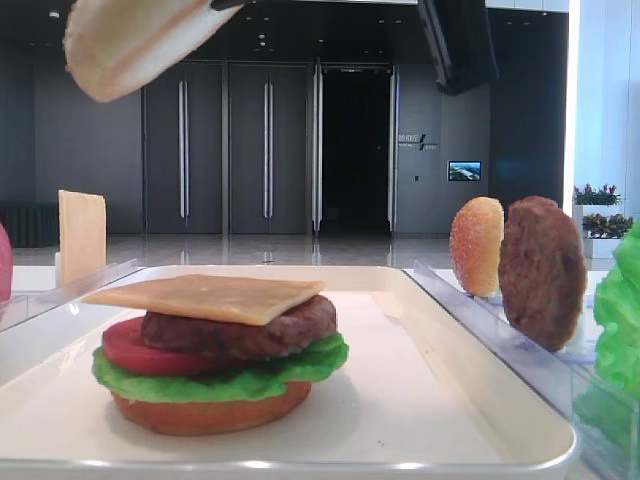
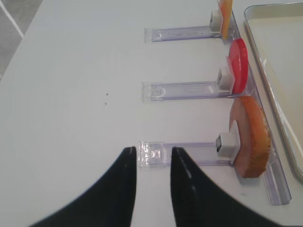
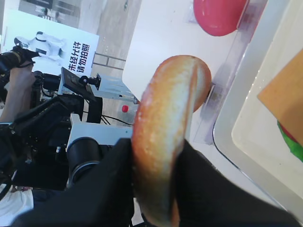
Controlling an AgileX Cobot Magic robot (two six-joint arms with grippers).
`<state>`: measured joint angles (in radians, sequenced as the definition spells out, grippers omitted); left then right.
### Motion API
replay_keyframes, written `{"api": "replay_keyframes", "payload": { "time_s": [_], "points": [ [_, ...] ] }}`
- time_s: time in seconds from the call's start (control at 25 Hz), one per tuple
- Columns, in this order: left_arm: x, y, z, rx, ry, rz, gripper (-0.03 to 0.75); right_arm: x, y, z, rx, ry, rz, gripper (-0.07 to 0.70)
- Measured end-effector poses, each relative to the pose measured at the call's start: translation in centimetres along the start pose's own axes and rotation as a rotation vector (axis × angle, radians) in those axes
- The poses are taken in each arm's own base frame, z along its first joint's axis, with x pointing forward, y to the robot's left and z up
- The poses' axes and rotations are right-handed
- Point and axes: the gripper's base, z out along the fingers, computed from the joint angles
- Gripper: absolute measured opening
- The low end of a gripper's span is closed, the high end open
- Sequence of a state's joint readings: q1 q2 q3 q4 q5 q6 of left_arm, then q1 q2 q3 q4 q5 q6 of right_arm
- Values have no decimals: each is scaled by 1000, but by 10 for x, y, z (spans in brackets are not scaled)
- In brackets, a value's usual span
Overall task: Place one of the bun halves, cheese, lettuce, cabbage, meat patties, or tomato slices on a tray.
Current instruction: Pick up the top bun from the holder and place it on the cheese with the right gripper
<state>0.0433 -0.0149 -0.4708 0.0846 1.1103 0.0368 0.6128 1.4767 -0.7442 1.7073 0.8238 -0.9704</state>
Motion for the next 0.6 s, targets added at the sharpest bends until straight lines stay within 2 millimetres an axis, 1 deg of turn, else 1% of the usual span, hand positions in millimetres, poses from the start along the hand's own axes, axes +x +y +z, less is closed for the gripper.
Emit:
{"api": "replay_keyframes", "payload": {
  "time_s": [0.2, 0.6],
  "points": [
    [0, 0, 0, 0, 0, 0, 193, 7, -14, 2, 10, -8, 24, 230],
    [0, 0, 0, 0, 0, 0, 193, 8, -43, 17, 86, 21, 82, 230]
  ]
}}
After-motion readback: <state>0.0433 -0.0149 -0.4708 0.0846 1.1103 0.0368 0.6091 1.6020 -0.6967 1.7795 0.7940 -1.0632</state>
